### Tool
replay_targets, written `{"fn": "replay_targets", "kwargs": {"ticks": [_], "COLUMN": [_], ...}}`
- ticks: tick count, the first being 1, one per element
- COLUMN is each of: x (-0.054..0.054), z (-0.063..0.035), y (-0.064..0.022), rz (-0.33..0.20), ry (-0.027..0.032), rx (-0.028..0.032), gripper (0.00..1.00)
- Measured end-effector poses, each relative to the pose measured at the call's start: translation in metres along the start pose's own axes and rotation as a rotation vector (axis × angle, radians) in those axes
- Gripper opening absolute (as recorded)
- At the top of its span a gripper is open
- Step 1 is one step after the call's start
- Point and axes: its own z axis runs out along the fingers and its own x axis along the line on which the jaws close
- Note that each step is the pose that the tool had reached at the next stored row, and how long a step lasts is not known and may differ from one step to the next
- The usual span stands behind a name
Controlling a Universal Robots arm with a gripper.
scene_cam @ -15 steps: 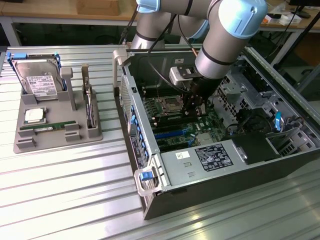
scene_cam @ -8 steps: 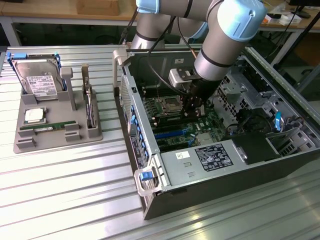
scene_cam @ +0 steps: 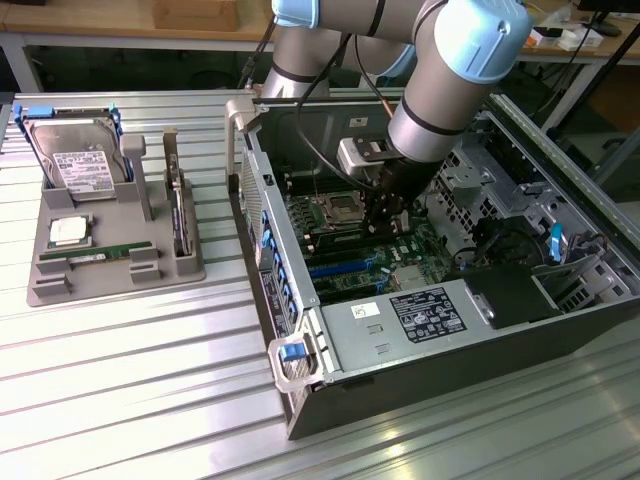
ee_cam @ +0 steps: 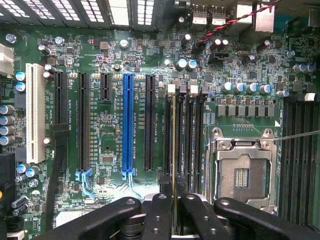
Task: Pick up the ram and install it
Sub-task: 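Insert the ram into the slot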
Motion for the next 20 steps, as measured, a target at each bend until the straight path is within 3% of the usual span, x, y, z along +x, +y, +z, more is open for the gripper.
{"fn": "replay_targets", "kwargs": {"ticks": [17,20], "x": [0.0031,0.0030], "z": [-0.0002,0.0000], "y": [-0.0001,0.0042], "rz": [0.000,0.001], "ry": [-0.0002,-0.0050], "rx": [0.0001,0.0003], "gripper": [0.13,0.13]}}
